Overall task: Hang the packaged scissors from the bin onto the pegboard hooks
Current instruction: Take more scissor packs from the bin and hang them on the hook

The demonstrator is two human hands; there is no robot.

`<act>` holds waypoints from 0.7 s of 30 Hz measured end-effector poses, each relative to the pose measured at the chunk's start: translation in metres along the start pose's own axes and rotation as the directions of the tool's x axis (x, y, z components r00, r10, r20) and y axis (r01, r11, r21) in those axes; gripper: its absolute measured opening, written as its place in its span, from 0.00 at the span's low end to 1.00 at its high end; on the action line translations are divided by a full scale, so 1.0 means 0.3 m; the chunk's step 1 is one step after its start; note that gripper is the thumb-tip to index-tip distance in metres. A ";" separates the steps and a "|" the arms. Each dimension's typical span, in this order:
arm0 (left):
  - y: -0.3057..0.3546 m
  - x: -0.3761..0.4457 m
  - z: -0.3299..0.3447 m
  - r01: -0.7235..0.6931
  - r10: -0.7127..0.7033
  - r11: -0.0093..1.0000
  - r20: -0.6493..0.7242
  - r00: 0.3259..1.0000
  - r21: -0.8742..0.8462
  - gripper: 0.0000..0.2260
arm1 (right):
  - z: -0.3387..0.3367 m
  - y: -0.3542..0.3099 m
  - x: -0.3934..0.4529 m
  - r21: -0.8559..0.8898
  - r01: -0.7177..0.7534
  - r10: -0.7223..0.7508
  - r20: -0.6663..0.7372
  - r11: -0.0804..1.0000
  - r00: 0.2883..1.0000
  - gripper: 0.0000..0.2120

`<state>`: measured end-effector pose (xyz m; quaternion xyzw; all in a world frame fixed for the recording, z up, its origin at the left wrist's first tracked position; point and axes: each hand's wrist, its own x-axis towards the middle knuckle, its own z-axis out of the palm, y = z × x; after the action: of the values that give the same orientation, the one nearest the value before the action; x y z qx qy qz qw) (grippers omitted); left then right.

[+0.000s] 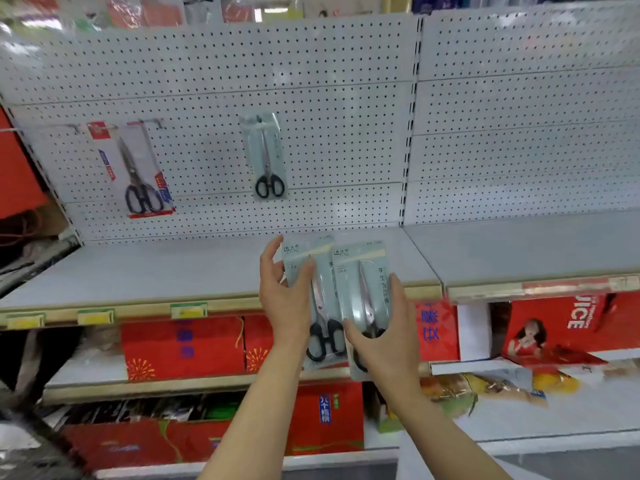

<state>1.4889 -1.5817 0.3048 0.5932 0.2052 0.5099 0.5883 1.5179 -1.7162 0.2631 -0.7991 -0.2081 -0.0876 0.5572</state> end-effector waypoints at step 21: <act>0.249 0.623 0.060 -0.215 0.215 0.977 0.011 0.977 -0.001 0.23 | 0.285 -0.378 0.465 0.034 0.177 -0.174 -0.066 0.984 0.982 0.47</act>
<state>1.5517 -1.4497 0.4442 0.6147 0.1368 0.5674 0.5305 1.5865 -1.5709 0.3807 -0.7632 -0.2619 -0.1574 0.5694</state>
